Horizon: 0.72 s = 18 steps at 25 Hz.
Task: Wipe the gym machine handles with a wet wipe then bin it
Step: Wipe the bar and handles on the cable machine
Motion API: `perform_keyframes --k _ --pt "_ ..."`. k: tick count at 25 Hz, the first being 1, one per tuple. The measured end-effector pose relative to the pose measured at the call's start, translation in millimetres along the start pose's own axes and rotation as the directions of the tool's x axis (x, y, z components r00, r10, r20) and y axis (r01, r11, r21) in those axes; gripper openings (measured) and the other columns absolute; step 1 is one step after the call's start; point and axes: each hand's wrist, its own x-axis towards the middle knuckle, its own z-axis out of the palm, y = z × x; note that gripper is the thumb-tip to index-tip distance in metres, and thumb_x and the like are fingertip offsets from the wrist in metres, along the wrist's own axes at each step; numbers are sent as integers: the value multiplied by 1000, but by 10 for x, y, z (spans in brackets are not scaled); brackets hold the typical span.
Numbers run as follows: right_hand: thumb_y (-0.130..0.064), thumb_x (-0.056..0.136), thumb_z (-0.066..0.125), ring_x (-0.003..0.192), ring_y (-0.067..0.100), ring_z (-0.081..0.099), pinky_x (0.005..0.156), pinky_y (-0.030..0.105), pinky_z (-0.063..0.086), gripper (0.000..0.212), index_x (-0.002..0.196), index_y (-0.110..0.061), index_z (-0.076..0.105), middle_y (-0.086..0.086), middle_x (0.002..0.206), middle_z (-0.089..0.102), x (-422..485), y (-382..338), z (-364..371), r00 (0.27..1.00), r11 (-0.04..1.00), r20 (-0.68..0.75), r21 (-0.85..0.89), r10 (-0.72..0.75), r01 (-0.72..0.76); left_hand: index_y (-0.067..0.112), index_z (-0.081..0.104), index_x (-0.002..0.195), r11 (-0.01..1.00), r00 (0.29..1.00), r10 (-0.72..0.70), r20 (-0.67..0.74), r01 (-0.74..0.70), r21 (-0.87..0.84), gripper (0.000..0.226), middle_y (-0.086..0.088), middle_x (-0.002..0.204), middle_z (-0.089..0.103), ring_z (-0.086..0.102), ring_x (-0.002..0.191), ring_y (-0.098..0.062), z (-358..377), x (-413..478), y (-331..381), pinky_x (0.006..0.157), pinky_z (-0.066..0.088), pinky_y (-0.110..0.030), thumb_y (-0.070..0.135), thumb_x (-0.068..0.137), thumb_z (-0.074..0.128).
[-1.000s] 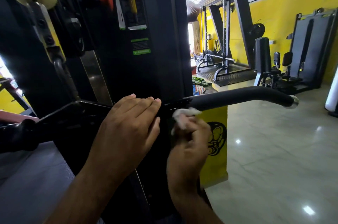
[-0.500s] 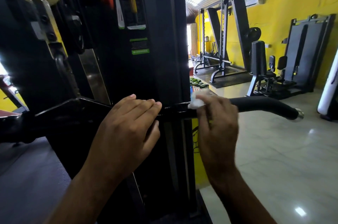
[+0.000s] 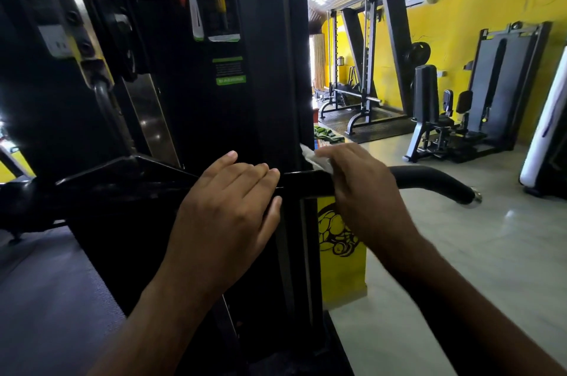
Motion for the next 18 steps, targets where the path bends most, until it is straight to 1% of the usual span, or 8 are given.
perform_keyframes --k 2,4,7,10,13,14,16,18 --pt "-8 95 53 94 4 58 79 11 44 26 115 -17 67 -4 110 66 178 -36 -98 987 997 142 44 -73 67 4 68 117 1000 1000 11 -4 -11 5 31 -11 114 70 65 104 -23 8 -25 2 109 40 -42 23 95 58" --pt "-11 96 54 91 2 61 78 14 47 22 110 -18 70 -6 103 70 391 -55 -145 924 985 341 63 -172 160 4 69 115 1000 1000 26 -11 -26 3 29 -11 112 70 65 103 -23 3 -26 -23 108 41 -42 22 94 59" --pt "-12 95 55 88 6 66 82 26 56 19 104 -19 70 -8 95 71 734 -90 -259 760 994 641 68 -110 87 4 70 113 999 999 35 -23 -35 8 27 -11 112 71 66 103 -23 -3 -37 -27 107 42 -42 21 94 59" --pt "-10 97 53 88 6 65 75 14 51 19 103 -18 68 -8 91 68 898 -116 -184 618 983 767 92 -171 158 5 70 112 999 999 44 -13 -43 20 28 -11 112 71 66 103 -23 -9 -54 -28 107 42 -42 22 95 58" --pt "-13 98 50 93 27 65 88 38 54 19 103 -17 68 10 98 69 975 -30 -115 470 988 880 -9 -65 154 6 70 113 999 999 49 -6 -49 22 28 -10 113 71 66 104 -22 -21 -65 -25 108 41 -41 22 95 58" --pt "-12 97 50 89 31 64 89 45 53 20 101 -21 68 15 98 68 979 -14 -110 459 995 886 20 -63 98 6 70 114 999 999 48 -4 -48 20 28 -10 113 71 66 104 -22 -28 -67 -15 108 41 -40 22 94 58" --pt "-10 95 51 81 32 60 77 45 50 24 94 -26 70 22 96 66 947 -36 -78 535 983 830 182 -155 2 7 70 114 999 999 38 6 -38 11 28 -9 112 70 65 103 -22 -45 -67 0 108 41 -39 23 93 59" --pt "-12 96 50 82 33 63 77 45 53 23 94 -24 69 17 93 68 947 -9 -57 528 985 832 142 -173 99 8 70 113 1000 1000 16 18 -16 -9 28 -8 112 71 65 103 -21 -62 -62 7 107 41 -40 24 92 59"
